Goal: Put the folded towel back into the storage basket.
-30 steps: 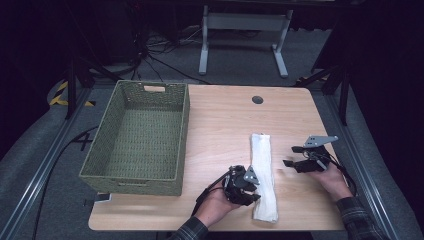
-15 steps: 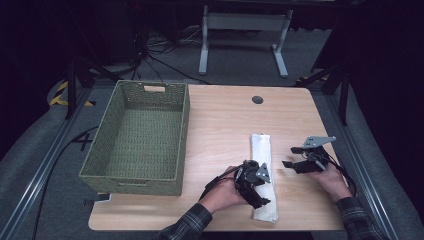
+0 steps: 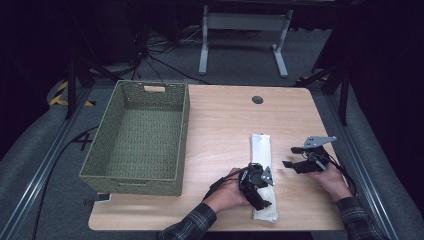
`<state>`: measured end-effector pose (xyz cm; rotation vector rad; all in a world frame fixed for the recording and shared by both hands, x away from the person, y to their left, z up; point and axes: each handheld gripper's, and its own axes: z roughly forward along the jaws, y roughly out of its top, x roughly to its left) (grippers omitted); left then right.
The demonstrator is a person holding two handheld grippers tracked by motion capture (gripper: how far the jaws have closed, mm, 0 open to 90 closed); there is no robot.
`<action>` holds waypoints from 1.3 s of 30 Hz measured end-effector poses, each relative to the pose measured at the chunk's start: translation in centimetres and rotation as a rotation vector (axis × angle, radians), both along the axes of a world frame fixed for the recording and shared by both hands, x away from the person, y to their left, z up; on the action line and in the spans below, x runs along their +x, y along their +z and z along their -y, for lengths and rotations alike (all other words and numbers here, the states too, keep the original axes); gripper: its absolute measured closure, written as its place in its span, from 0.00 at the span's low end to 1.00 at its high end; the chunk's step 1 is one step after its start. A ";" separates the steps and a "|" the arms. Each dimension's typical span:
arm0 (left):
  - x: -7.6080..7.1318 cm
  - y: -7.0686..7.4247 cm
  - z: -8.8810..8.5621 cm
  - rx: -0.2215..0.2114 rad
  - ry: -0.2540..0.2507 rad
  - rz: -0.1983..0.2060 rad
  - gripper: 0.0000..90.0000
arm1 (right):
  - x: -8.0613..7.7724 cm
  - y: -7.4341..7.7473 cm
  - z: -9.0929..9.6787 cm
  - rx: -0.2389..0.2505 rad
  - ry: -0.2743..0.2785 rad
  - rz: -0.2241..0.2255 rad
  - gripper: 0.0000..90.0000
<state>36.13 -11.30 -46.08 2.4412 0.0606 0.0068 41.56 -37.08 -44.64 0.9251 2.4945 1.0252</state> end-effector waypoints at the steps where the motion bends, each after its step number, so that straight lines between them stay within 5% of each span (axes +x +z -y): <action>1: 0.0 0.0 -0.1 -0.008 0.012 -0.004 0.23 | 0.0 0.0 0.0 -0.002 0.001 0.000 0.32; 12: 0.2 0.6 -1.0 0.001 0.047 -0.041 0.69 | 0.0 0.0 0.0 0.002 0.005 -0.004 0.32; 15: -0.1 0.7 -1.1 0.005 0.046 -0.089 0.86 | 0.0 0.1 -0.1 0.007 0.021 -0.001 0.32; 19: -0.3 0.7 -1.1 0.009 0.042 -0.127 0.90 | -0.1 0.2 -0.1 0.014 0.047 -0.007 0.32; 27: -0.2 0.7 -1.0 0.019 0.049 -0.128 0.90 | 0.0 1.7 -0.9 0.032 0.132 0.011 0.32; 39: -0.4 0.7 -0.9 0.015 0.068 -0.135 0.90 | 3.0 2.9 -4.8 0.037 0.247 0.024 0.36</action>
